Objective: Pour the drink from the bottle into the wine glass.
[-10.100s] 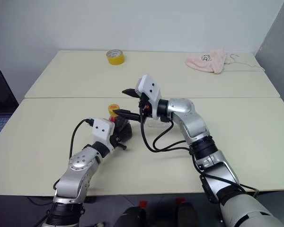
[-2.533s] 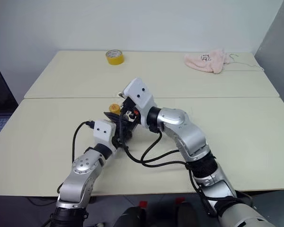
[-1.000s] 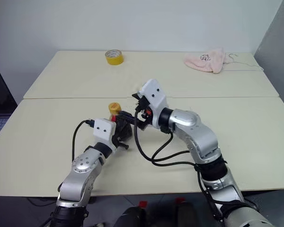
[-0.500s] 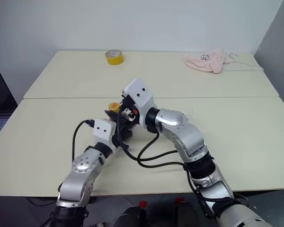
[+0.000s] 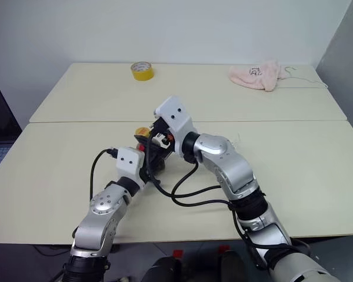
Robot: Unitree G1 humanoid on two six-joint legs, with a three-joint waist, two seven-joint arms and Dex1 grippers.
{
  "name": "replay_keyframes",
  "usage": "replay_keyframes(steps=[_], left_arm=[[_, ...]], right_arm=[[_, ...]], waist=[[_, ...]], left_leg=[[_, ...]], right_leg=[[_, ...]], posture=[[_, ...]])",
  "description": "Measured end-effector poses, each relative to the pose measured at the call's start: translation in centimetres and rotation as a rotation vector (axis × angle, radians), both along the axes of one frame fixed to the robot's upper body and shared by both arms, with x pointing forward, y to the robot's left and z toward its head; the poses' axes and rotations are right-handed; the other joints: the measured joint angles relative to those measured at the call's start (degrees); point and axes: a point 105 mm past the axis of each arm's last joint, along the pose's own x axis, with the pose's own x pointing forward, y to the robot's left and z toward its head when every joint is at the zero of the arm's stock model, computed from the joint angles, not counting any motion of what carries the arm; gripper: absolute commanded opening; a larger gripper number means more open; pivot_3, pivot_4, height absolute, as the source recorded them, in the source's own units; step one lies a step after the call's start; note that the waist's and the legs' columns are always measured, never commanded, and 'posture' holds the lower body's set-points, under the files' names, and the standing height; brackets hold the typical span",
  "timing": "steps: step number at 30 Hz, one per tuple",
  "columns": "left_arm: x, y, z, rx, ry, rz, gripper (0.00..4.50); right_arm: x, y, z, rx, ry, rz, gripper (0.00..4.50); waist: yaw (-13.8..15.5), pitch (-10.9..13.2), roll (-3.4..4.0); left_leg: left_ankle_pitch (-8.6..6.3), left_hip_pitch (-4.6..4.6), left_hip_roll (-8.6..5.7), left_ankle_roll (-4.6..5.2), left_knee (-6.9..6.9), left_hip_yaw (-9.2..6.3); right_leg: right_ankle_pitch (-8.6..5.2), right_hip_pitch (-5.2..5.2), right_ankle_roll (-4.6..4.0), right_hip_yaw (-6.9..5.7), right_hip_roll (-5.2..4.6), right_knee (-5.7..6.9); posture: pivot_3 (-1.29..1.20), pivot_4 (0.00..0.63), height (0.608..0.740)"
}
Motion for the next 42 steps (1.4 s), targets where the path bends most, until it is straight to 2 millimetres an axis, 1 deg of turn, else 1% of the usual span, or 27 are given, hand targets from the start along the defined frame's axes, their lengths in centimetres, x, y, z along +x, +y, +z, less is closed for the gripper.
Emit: replay_keyframes(steps=[5,10,12,14,16,22,24,26,31,34,36,39,42], left_arm=[[0.0,-0.1,-0.1,0.000,0.005,-0.002,0.79],[0.1,0.0,-0.4,0.000,0.013,0.001,0.79],[0.1,0.1,-0.3,-0.001,0.012,0.006,0.79],[0.1,0.1,-0.3,0.000,0.012,0.003,0.79],[0.1,0.1,-0.4,0.000,0.013,0.004,0.79],[0.1,0.1,-0.3,0.000,0.012,0.002,0.79],[0.1,0.1,-0.3,0.000,0.012,0.002,0.79],[0.1,0.1,-0.3,0.001,0.012,0.002,0.79],[0.1,0.1,-0.3,0.001,0.012,0.002,0.79],[0.1,0.1,-0.3,0.001,0.012,0.001,0.79],[0.1,0.1,-0.4,0.001,0.012,0.001,0.79],[0.1,0.1,-0.4,0.001,0.012,0.001,0.79],[0.1,0.1,-0.4,0.001,0.013,0.002,0.79]], right_arm=[[-0.1,-0.4,-0.2,-0.001,0.002,-0.004,4.07],[-0.2,-1.3,-0.5,-0.018,0.003,-0.015,4.07],[0.0,-2.0,-0.3,-0.019,0.002,-0.036,4.07],[0.8,-3.5,0.0,-0.013,-0.002,-0.089,4.07],[1.2,-4.3,0.3,-0.008,-0.006,-0.117,4.07],[0.7,-4.5,-0.4,-0.018,0.029,-0.092,4.07],[0.0,-4.0,-0.5,-0.007,0.060,-0.045,4.07],[-0.6,-3.4,-0.1,0.011,0.068,-0.014,4.07],[-1.2,-2.0,0.4,0.041,0.081,0.030,4.07],[-1.4,-0.9,0.7,0.048,0.078,0.043,4.07],[-1.3,-0.2,0.4,0.041,0.082,0.048,4.07],[-0.9,0.1,0.0,0.023,0.081,0.033,4.07],[-0.9,0.4,0.1,0.017,0.064,0.041,4.07]], waist=[[0.01,0.00,0.00],[0.03,0.00,0.00],[0.05,0.00,0.00],[0.12,0.00,0.00],[0.13,0.00,0.00],[0.00,0.00,0.00],[0.00,0.00,0.00],[0.00,0.00,0.00],[0.04,0.00,0.00],[0.02,0.00,0.00],[0.00,0.00,0.00],[0.01,0.00,0.00],[0.00,0.00,0.00]], left_leg=[[0.00,0.00,0.00,0.00,0.00,0.00],[0.00,0.00,0.00,0.00,0.00,0.00],[0.00,0.00,0.00,0.00,0.00,0.00],[0.00,-0.01,-0.04,0.00,0.01,0.01],[0.00,-0.01,-0.05,0.00,0.01,0.02],[0.00,-0.01,0.01,0.00,-0.01,0.02],[0.00,-0.01,0.00,0.00,0.00,0.03],[0.00,0.00,0.01,0.00,-0.01,0.02],[0.00,0.00,-0.01,0.00,0.00,0.00],[0.00,0.00,0.00,0.00,-0.01,-0.01],[0.00,0.00,0.00,0.00,-0.01,-0.01],[0.00,0.00,-0.02,0.00,0.01,0.00],[0.00,0.00,-0.03,0.00,0.01,0.00]], right_leg=[[0.00,0.01,0.00,0.00,0.00,0.00],[0.00,0.01,0.00,0.00,0.00,0.00],[0.00,0.01,0.00,-0.01,0.00,0.00],[0.00,0.02,0.00,0.00,0.00,-0.01],[0.00,0.02,0.00,0.01,0.00,-0.01],[0.00,0.01,0.00,0.01,0.00,-0.01],[0.00,0.01,0.00,0.01,0.00,-0.01],[0.00,0.01,0.00,0.01,0.00,-0.01],[0.00,0.01,0.00,0.00,0.00,0.00],[0.00,0.01,0.00,-0.01,0.00,0.00],[0.00,0.01,0.00,0.00,0.00,0.00],[0.00,0.01,0.00,0.00,0.00,0.00],[0.00,0.01,0.00,0.00,0.00,0.00]], posture=[[0.00,0.150,0.740],[0.00,0.150,0.740],[0.00,0.150,0.740],[0.00,0.150,0.740],[0.00,0.150,0.740],[0.00,0.150,0.740],[0.00,0.150,0.740],[0.00,0.150,0.740],[0.00,0.150,0.740],[0.00,0.150,0.740],[0.00,0.150,0.740],[0.00,0.150,0.740],[0.00,0.150,0.740]])
